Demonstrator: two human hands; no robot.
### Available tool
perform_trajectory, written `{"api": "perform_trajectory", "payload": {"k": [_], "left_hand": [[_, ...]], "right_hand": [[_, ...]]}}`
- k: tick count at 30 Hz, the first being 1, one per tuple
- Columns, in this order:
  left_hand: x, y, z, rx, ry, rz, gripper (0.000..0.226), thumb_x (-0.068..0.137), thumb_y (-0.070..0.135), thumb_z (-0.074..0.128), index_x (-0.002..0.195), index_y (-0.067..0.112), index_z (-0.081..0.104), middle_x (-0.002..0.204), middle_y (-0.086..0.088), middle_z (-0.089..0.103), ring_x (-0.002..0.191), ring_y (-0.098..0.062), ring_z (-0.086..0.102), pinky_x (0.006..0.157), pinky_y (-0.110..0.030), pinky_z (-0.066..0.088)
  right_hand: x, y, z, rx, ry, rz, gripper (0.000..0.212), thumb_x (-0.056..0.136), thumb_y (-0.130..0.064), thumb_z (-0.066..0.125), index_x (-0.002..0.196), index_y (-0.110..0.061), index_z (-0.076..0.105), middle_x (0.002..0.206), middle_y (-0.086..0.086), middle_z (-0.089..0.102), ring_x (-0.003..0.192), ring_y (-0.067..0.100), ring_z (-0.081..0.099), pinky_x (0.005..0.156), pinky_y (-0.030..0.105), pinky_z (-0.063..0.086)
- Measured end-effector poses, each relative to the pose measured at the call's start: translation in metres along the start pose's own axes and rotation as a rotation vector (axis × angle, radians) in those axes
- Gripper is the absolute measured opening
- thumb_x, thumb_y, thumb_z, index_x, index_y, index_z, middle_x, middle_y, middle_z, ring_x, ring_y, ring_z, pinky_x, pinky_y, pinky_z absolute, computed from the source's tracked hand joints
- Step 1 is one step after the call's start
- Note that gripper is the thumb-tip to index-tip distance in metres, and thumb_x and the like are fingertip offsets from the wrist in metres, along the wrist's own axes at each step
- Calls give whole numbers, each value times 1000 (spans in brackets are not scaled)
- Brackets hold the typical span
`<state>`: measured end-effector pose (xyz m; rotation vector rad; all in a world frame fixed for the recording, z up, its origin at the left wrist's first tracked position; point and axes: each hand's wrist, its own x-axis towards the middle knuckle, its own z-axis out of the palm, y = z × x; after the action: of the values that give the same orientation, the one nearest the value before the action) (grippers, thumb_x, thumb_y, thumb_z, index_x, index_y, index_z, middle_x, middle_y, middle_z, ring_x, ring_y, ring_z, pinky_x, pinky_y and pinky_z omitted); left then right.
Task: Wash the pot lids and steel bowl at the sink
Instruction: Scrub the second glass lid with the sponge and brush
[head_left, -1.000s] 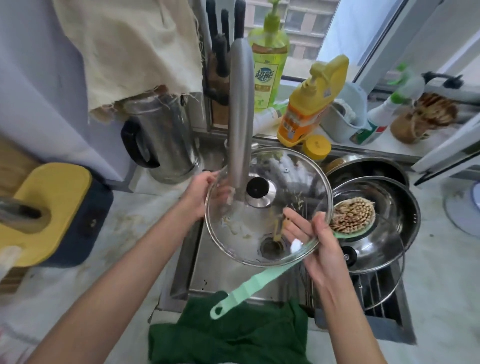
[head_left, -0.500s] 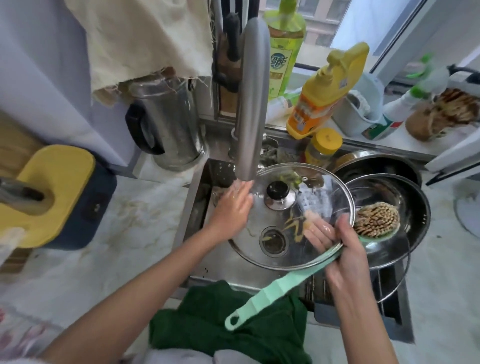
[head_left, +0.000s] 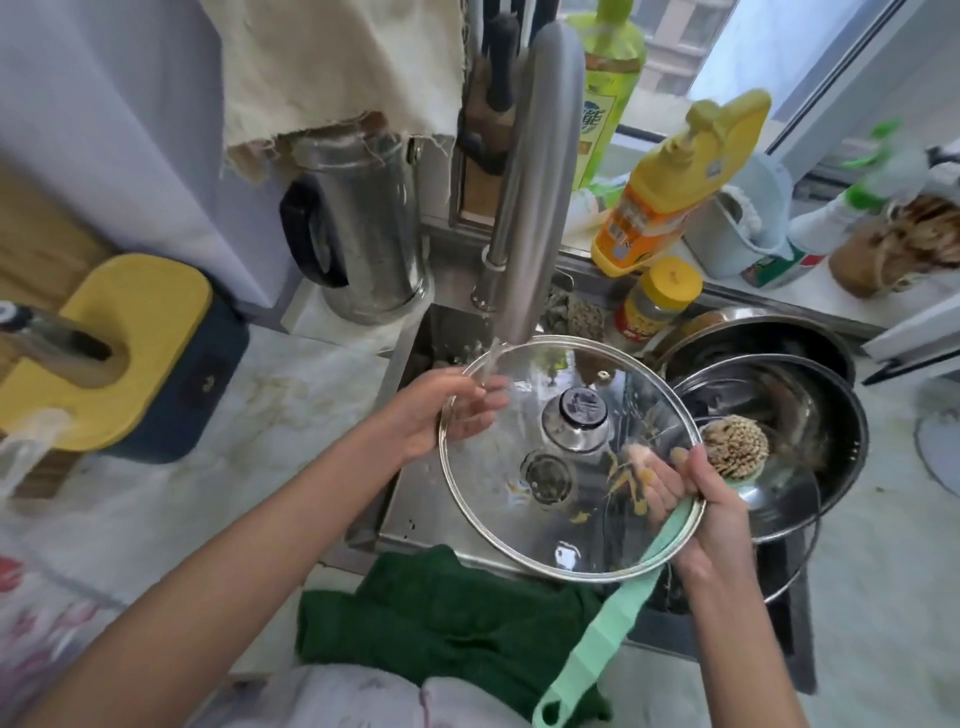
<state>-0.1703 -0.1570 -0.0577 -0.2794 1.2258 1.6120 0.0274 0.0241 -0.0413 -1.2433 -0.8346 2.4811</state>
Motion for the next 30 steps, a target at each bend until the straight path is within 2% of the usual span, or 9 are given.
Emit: {"api": "perform_trajectory", "payload": {"k": [4, 8, 13, 17, 20, 22, 24, 28, 30], "left_hand": [[-3, -5, 0, 11, 78, -8, 14, 93, 0, 51, 88, 9, 60, 63, -2, 68, 53, -6, 65, 48, -18, 55], [-7, -8, -7, -57, 86, 25, 17, 92, -5, 47, 91, 5, 60, 68, -6, 69, 58, -11, 66, 53, -21, 57], [-13, -4, -9, -70, 93, 72, 18, 92, -8, 45, 95, 0, 61, 71, -8, 69, 57, -11, 68, 48, -23, 56], [-13, -2, -12, -98, 89, 93, 22, 92, -8, 45, 102, 3, 60, 71, -4, 71, 62, -9, 69, 52, -23, 58], [-17, -3, -15, -72, 7, 154, 27, 90, -13, 43, 103, 3, 61, 86, -3, 69, 72, -9, 69, 59, -24, 59], [-16, -4, -15, 147, 69, 190, 19, 89, -1, 58, 106, 7, 61, 84, -1, 63, 67, -7, 62, 53, -20, 54], [-10, -2, -12, 348, 202, 195, 19, 84, 19, 72, 98, 12, 61, 73, 1, 56, 56, -6, 51, 46, -17, 44], [-1, 11, -8, 564, 251, 179, 40, 71, 47, 80, 82, 14, 63, 58, 5, 54, 44, -6, 45, 45, -19, 33], [-1, 13, -8, 622, 223, 149, 55, 63, 60, 79, 88, 13, 67, 62, 4, 58, 44, -7, 46, 44, -21, 33]], "right_hand": [[0, 3, 0, -11, -46, 27, 57, 14, -35, 99, 59, -14, 69, 82, 22, 72, 55, 20, 70, 44, 24, 55], [-2, 4, 5, 1, -28, 48, 25, 60, -32, 81, 61, -12, 66, 81, 23, 72, 54, 20, 70, 45, 24, 56], [0, 7, 9, 10, -83, 53, 46, 27, -29, 99, 59, -14, 69, 84, 23, 72, 56, 20, 70, 46, 24, 57], [1, 6, 15, 4, -60, 44, 23, 73, -30, 66, 55, -15, 68, 81, 22, 72, 52, 18, 69, 45, 22, 56], [3, 7, 16, 29, -100, 43, 30, 49, -31, 92, 57, -15, 69, 85, 24, 72, 54, 19, 70, 45, 23, 56], [4, 8, 14, 2, -113, 44, 50, 21, -30, 99, 58, -14, 71, 85, 24, 72, 55, 19, 70, 45, 24, 56], [2, 9, 15, -29, -152, 38, 51, 19, -32, 99, 59, -14, 73, 84, 24, 72, 56, 20, 70, 46, 24, 56], [0, 6, 22, -73, -210, 37, 11, 62, -25, 80, 58, -17, 74, 82, 24, 72, 56, 20, 70, 47, 24, 56], [1, 2, 22, -116, -209, 9, 22, 71, -27, 61, 55, -18, 73, 80, 22, 72, 54, 18, 69, 47, 23, 56]]}}
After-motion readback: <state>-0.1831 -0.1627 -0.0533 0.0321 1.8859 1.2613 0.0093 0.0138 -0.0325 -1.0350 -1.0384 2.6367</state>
